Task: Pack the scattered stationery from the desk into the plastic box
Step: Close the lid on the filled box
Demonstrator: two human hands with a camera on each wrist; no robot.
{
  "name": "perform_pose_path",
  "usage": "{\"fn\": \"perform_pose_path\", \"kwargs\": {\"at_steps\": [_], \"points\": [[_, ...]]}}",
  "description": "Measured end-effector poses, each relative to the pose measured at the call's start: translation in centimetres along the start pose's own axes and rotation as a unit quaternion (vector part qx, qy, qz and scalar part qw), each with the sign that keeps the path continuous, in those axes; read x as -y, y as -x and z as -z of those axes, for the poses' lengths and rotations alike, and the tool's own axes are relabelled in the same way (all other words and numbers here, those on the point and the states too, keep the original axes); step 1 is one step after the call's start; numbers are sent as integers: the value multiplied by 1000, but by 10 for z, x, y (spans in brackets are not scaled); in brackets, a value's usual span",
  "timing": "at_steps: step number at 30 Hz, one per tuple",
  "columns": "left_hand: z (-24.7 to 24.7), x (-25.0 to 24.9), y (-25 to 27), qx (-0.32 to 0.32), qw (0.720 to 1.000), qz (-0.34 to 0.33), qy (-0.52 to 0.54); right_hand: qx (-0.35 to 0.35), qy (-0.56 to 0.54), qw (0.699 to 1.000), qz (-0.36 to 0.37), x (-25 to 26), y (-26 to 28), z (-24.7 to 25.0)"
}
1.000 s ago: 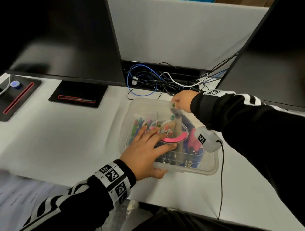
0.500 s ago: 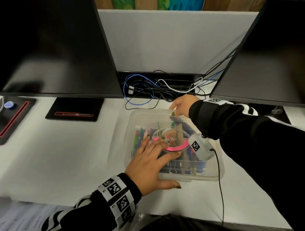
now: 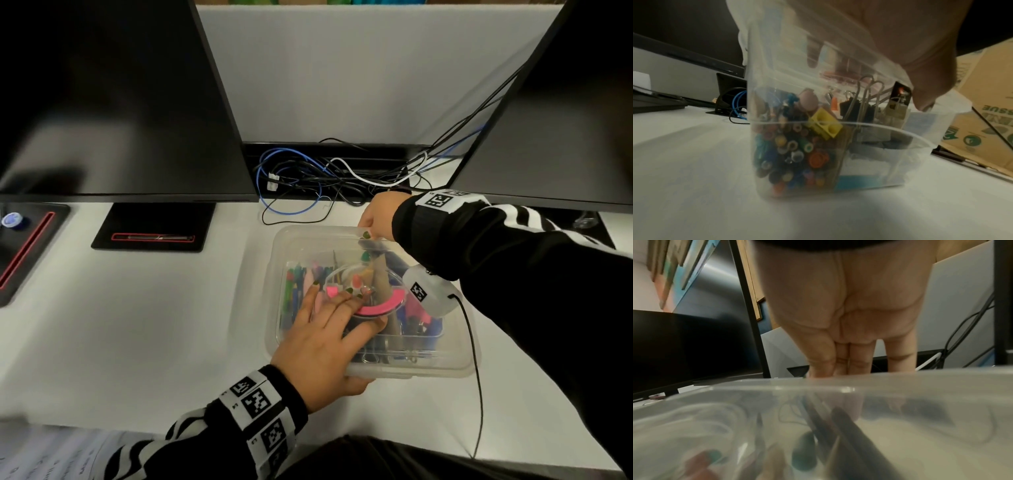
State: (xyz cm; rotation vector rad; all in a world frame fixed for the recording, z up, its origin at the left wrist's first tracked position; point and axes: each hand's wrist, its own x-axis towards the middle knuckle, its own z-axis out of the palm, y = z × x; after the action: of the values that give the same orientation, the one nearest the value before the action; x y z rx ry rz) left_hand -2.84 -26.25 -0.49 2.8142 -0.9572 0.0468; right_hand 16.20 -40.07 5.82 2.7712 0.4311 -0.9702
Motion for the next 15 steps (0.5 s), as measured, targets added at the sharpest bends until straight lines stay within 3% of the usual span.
{"fn": "perform_pose_path", "kwargs": {"at_steps": [9,15], "points": [[5,-6,-1,65,997,5,-45,-14,47,998,34,4,15,0],[20,1,0,121,991,18,62,-46,3,999,27,4,32,-7]]}}
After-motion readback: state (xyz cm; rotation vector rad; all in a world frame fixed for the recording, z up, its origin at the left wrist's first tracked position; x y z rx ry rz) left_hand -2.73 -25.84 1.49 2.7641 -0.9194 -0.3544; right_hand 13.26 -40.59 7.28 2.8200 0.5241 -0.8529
